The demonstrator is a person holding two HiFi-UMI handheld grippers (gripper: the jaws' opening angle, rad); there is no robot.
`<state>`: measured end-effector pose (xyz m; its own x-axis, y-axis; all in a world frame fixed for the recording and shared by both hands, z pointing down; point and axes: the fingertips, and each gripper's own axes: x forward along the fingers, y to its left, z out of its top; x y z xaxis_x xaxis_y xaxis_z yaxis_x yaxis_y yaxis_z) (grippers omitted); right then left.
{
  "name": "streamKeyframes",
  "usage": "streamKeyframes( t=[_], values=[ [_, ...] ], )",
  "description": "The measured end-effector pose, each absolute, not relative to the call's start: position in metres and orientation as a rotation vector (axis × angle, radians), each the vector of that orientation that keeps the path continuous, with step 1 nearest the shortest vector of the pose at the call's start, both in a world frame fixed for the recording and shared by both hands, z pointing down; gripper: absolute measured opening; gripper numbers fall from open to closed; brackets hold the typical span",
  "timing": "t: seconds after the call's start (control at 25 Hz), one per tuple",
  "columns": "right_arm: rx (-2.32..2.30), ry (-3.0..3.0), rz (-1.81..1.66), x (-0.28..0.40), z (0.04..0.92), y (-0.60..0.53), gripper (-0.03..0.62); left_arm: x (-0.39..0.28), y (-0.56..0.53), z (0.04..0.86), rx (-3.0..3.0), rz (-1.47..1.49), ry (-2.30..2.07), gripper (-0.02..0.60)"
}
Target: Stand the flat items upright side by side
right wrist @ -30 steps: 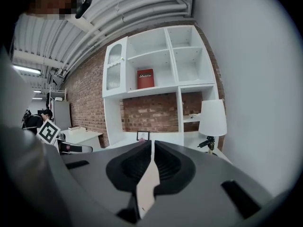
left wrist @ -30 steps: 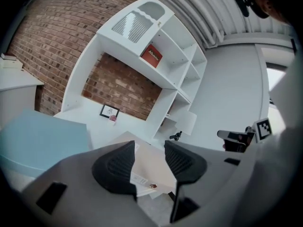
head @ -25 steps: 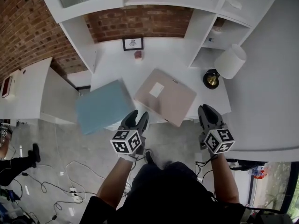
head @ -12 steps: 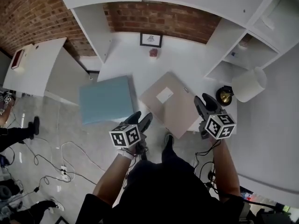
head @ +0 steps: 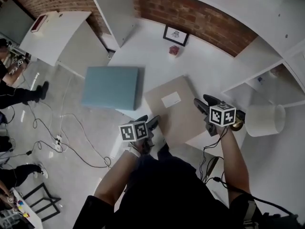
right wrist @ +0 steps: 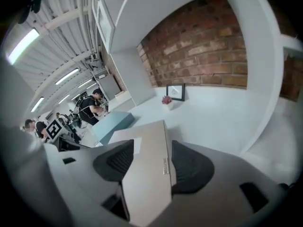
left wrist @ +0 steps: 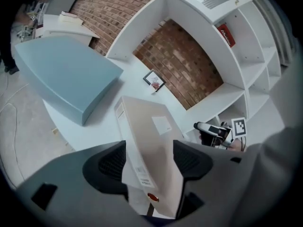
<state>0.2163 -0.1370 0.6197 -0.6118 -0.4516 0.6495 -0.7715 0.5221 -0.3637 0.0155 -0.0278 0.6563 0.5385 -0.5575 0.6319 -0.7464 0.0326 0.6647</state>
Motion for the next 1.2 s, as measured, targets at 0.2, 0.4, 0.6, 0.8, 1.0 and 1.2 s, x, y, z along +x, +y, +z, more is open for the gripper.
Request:
streamKeyframes(
  t=[0.2,0.4,0.6,0.8,1.0,1.2],
  values=[
    [0.793,-2.252,0.963,0.208,0.655,-0.156,0.327,0.018,-0.040,0.679,1.527,0.150,-1.181,0.296],
    [0.665,-2.207,1.039,0.193,0.677,-0.168,0.362,0.018,-0.056,0.690,1.495,0.167,-1.210,0.302],
    [0.606,-2.153,1.090,0.181,0.697,-0.163,0.364,0.021,-0.058,0.700,1.480,0.184,-1.184,0.302],
    [0.571,-2.106,1.114,0.174,0.714,-0.153,0.358,0.026,-0.057,0.711,1.472,0.201,-1.153,0.301],
    [0.590,-2.123,1.101,0.172,0.706,-0.152,0.339,0.026,-0.057,0.704,1.512,0.251,-1.133,0.301],
    [0.653,-2.248,1.033,0.168,0.667,-0.163,0.337,0.021,-0.072,0.666,1.653,0.304,-1.183,0.301]
  ],
)
